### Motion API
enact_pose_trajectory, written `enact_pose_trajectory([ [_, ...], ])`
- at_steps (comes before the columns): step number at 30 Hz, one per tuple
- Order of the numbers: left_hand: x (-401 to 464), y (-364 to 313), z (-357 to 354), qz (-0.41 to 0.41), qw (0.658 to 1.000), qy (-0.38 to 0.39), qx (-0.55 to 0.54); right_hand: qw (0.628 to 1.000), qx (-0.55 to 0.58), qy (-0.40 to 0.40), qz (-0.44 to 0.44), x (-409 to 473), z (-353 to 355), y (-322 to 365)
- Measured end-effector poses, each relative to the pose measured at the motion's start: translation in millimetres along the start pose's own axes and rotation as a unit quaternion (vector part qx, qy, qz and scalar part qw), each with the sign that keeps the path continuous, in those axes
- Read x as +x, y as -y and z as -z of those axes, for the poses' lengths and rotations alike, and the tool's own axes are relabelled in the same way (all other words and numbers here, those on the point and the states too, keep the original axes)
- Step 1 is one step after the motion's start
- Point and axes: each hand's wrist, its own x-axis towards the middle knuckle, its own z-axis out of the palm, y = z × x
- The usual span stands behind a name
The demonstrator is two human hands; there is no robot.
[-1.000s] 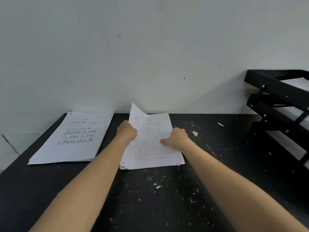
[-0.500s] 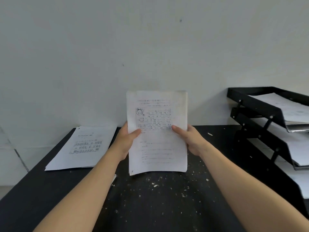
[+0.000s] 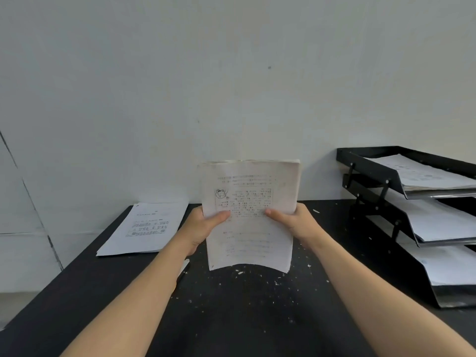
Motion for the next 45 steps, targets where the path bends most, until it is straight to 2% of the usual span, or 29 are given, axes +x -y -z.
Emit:
enact_pose_trajectory([
  [7,2,-3,-12,-0.007,1.000,-0.014,0.001,1.000,0.022,-0.017,0.005,-2,-6,-2],
  [11,5,-12,-5,-0.022,1.000,-0.011,0.019,0.997,0.073,-0.036,0.003,4,2,4],
  [16,17,-38,-7,-0.059,0.998,-0.033,-0.011,0.999,0.032,-0.031,-0.015,9,0,16],
  [19,23,-42,-11,-0.055,0.997,-0.050,-0.006,0.985,-0.072,-0.149,0.049,12,-6,36],
  [21,26,-43,-13,-0.052,0.997,-0.057,0.000,0.941,-0.181,-0.255,0.132,12,-11,59],
  [22,26,-44,-13,-0.051,0.997,-0.055,0.005,0.912,-0.243,-0.279,0.177,12,-16,72],
  [24,26,-45,-12,-0.044,0.998,-0.049,-0.002,0.865,-0.357,-0.262,0.237,12,-33,98],
  [29,24,-45,-10,-0.034,0.998,-0.041,-0.027,0.813,-0.501,-0.148,0.258,23,-88,129],
  [34,26,-49,-13,-0.079,0.989,-0.046,0.113,0.779,-0.596,-0.030,0.193,23,-123,119],
  [36,25,-50,-14,-0.078,0.989,-0.046,0.119,0.784,-0.589,-0.037,0.192,24,-126,117],
  [39,24,-49,-12,-0.052,0.994,-0.047,0.085,0.794,-0.551,-0.110,0.233,27,-120,118],
  [40,25,-48,-11,-0.048,0.996,-0.046,0.065,0.793,-0.553,-0.114,0.227,27,-116,117],
  [43,27,-46,-11,-0.050,0.997,-0.048,0.039,0.797,-0.575,-0.057,0.176,29,-102,112],
  [45,27,-46,-12,-0.048,0.997,-0.057,0.019,0.796,-0.570,-0.071,0.191,31,-92,109],
])
